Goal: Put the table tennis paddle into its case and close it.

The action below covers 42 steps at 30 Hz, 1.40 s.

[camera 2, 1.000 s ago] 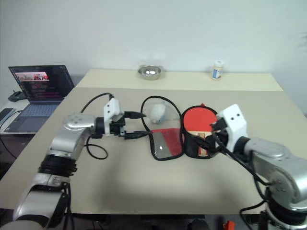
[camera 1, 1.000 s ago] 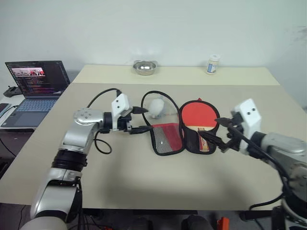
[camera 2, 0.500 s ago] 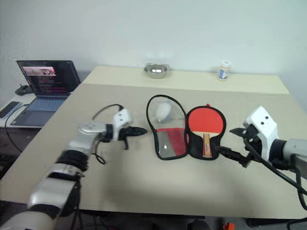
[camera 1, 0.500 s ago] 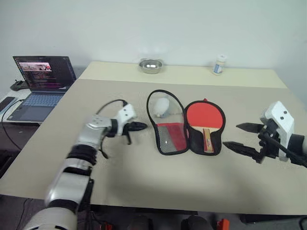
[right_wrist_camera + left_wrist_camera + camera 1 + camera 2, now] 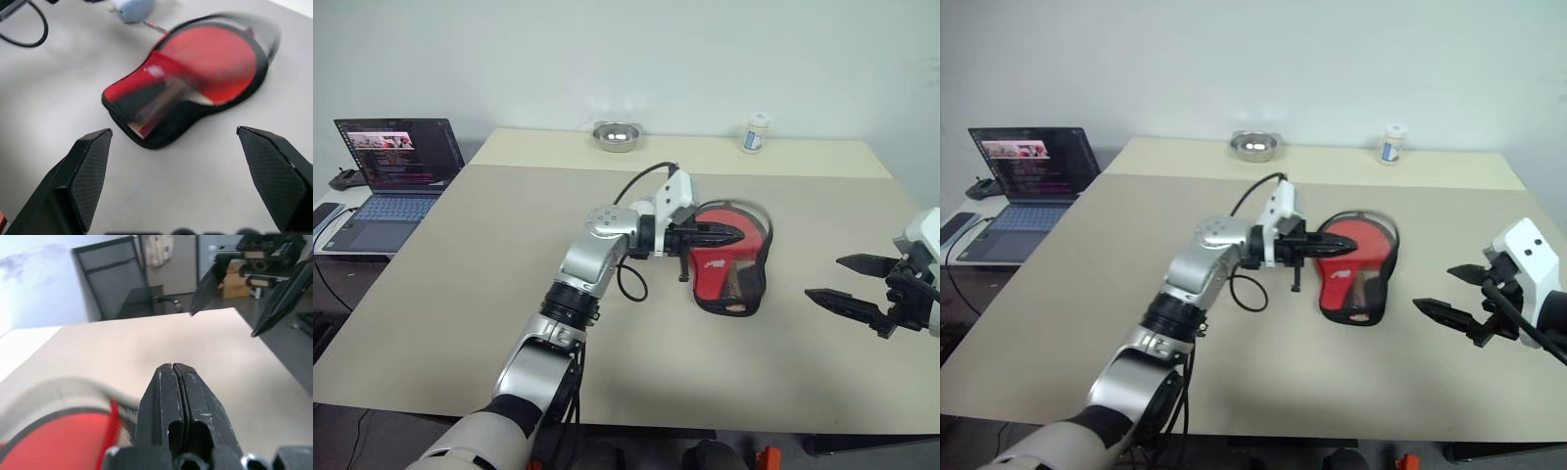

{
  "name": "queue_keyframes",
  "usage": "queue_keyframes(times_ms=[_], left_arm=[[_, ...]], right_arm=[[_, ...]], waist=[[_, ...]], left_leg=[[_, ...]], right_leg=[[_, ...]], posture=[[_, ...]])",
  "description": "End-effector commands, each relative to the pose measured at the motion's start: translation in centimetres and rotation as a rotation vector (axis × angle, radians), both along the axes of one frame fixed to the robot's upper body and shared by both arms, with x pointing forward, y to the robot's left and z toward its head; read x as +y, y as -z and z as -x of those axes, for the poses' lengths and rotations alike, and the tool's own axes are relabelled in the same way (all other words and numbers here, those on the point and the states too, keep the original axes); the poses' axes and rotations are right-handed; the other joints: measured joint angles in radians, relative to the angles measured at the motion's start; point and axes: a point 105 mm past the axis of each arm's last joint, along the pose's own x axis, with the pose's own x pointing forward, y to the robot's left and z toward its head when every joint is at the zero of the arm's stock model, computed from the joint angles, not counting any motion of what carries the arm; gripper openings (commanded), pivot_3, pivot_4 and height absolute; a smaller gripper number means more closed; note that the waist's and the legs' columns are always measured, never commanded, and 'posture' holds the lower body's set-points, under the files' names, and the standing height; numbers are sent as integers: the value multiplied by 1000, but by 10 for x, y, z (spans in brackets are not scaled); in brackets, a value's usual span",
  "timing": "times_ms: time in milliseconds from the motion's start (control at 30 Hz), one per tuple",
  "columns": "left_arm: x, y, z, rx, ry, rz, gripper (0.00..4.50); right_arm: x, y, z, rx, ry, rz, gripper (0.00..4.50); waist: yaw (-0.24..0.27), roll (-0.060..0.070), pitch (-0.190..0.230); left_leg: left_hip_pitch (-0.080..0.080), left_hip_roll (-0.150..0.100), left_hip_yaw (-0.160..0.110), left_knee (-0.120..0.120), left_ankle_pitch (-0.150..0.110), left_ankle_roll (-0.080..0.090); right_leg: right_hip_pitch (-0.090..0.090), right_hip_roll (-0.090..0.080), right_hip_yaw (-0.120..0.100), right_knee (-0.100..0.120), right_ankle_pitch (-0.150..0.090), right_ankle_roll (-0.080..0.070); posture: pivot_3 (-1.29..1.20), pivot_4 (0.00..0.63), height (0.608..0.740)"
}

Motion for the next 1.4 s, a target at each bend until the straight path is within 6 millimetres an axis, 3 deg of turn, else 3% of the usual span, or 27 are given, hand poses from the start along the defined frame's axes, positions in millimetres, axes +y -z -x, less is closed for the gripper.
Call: queue_keyframes(times_ms=[33,167,433,533,733,867,1367,1400], left_arm=[[15,-1,-11,-38,-54,-7,42],[44,-4,-19,-67,-101,0,42],[104,-29,-14,-134,-148,-13,42],[113,-28,-14,-134,-170,-35,42],[114,-26,-10,-132,-192,-37,42],[112,-24,-8,-131,-193,-39,42],[105,-27,-9,-149,-188,-35,42],[105,-27,-9,-150,-187,-37,12]], right_arm=[[-6,-6,-5,-46,49,1,4500],[-12,3,-27,-53,149,-82,4500],[-12,36,-75,41,265,-159,4500],[-11,44,-91,54,288,-176,4500],[-2,75,-119,127,300,-223,4500],[9,84,-129,149,277,-242,4500],[30,124,-131,242,217,-163,4500],[30,128,-132,251,218,-157,4319]], waist=[[-4,0,0],[-6,0,0],[-2,0,0],[-1,0,0],[1,0,0],[-1,0,0],[-6,0,0],[-6,0,-1]], left_leg=[[0,0,0,0,0,0],[1,1,0,0,0,0],[0,0,2,0,1,-1],[0,0,2,0,1,-1],[-1,0,2,1,0,-1],[-1,0,2,0,0,-1],[0,0,2,0,0,-1],[1,0,3,0,0,-1]], right_leg=[[0,0,0,0,0,0],[0,1,0,0,0,0],[0,-1,1,-1,0,0],[0,-1,1,-1,0,0],[-1,-1,1,-1,0,0],[-1,-1,1,-1,0,0],[-1,-1,1,0,0,0],[0,-1,1,0,0,-1]], posture=[[0,150,740],[0,150,740],[0,150,740],[0,150,740],[0,150,740],[0,150,740],[0,150,740],[0,150,740]])
